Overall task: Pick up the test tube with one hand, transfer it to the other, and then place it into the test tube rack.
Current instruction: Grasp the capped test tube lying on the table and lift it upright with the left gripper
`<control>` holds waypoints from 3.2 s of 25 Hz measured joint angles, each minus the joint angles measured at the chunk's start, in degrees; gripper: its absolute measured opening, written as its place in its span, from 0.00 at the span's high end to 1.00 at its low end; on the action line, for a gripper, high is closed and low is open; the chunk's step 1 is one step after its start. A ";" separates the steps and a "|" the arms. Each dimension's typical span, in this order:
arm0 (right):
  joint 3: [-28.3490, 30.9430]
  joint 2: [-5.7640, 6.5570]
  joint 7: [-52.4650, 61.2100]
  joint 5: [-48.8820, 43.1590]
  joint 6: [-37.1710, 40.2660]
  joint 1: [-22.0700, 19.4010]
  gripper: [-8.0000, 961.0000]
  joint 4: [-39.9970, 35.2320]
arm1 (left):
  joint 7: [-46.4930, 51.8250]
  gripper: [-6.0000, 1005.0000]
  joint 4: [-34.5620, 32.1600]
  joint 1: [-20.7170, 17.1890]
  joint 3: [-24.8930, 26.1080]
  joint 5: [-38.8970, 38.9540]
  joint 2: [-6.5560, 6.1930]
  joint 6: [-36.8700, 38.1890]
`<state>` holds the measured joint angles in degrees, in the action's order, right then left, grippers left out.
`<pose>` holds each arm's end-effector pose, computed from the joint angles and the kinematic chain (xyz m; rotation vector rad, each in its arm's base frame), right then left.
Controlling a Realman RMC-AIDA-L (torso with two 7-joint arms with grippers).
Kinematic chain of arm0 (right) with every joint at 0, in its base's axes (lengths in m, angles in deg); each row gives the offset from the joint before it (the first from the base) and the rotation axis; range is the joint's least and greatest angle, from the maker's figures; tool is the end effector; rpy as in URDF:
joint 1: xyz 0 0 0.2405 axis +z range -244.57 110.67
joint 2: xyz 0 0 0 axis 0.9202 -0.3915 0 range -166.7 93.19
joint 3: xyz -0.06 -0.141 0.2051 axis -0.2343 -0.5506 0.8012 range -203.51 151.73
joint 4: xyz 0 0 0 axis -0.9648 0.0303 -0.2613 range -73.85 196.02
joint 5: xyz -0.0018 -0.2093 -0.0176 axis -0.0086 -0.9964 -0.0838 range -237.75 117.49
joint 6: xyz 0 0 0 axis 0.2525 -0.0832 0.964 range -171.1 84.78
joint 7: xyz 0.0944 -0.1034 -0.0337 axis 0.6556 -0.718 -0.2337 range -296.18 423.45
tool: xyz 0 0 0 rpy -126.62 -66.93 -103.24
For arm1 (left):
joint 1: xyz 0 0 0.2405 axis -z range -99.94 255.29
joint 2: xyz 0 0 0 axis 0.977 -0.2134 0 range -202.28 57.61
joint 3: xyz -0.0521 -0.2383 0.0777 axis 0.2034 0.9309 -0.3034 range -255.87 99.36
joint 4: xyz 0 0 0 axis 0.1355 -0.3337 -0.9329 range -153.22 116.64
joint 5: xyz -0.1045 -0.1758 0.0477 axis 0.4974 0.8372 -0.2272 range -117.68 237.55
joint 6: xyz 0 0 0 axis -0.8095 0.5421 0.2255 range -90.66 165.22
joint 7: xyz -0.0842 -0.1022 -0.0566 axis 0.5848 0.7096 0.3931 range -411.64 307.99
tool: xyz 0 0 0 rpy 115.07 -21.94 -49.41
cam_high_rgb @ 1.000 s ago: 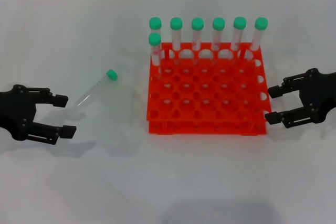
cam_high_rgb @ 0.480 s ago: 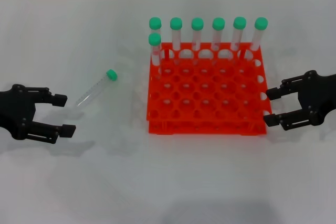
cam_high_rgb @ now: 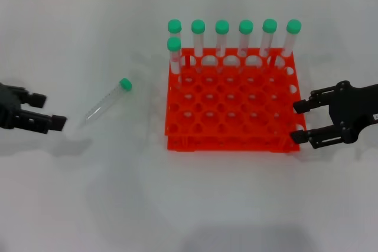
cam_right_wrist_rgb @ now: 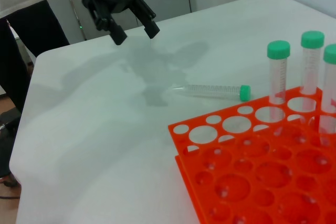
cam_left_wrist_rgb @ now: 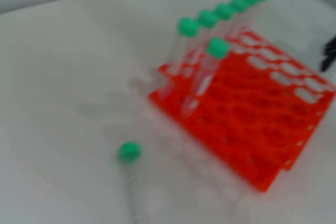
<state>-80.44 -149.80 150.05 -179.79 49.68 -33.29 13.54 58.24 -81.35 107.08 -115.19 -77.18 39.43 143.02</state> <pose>0.2412 0.3472 0.0267 -2.9895 0.3783 0.2658 -0.2838 0.3199 0.1096 -2.7105 -1.0264 -0.0618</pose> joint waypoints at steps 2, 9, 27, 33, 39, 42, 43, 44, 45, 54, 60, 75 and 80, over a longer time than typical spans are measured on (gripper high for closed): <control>0.08 -0.29 -0.52 0.00 -0.13 0.00 0.30 0.04 | 3.12 0.18 -2.03 0.66 -0.18 -2.67 0.41 -0.24; -0.17 -1.61 -2.07 -0.01 -1.89 0.01 0.30 0.27 | 13.53 0.19 -1.41 4.60 -3.43 -11.87 1.22 -6.52; -0.39 -2.23 -3.02 0.56 -2.33 0.13 0.30 1.27 | 20.15 0.22 14.23 14.86 -15.56 -19.91 3.52 -20.77; -0.39 -2.26 -3.09 0.61 -2.47 0.52 0.30 1.60 | 21.48 0.23 17.85 15.69 -17.12 -20.56 4.27 -24.28; -0.39 -2.27 -3.10 0.66 -2.65 0.50 0.30 1.60 | 21.69 0.24 18.08 15.57 -17.17 -20.75 4.69 -25.79; -0.39 -2.26 -3.10 0.67 -2.76 0.44 0.30 1.60 | 22.10 0.25 18.10 15.53 -17.22 -20.77 4.71 -26.27; -0.39 -2.26 -3.10 0.67 -2.80 0.41 0.30 1.60 | 22.18 0.25 18.11 15.52 -17.31 -20.79 4.71 -26.36; -0.39 -2.26 -3.10 0.67 -2.81 0.40 0.30 1.60 | 22.21 0.25 18.12 15.51 -17.45 -20.81 4.71 -26.39; -0.39 -2.26 -3.10 0.67 -2.83 0.40 0.30 1.60 | 22.24 0.29 18.13 15.51 -17.60 -20.81 4.71 -26.39; -0.39 -2.27 -3.10 0.67 -3.07 0.39 0.30 1.76 | 23.33 0.65 18.15 15.65 -18.86 -20.93 4.67 -26.41; -0.39 -2.26 -3.10 0.67 -3.34 0.50 0.30 1.84 | 23.93 0.71 18.15 15.94 -20.15 -21.98 4.90 -26.61; 0.16 -2.20 -2.70 0.69 -3.82 0.25 0.30 2.11 | 24.70 0.80 10.81 14.05 -18.91 -19.44 5.95 -29.40; 0.08 -2.23 -2.83 1.17 -3.82 0.44 0.30 2.26 | 17.97 0.80 -4.54 5.34 -20.39 -8.56 7.45 -35.12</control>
<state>-80.36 -152.03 147.22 -178.62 45.86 -32.85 15.80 76.20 -85.88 112.42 -135.58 -85.74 46.88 107.90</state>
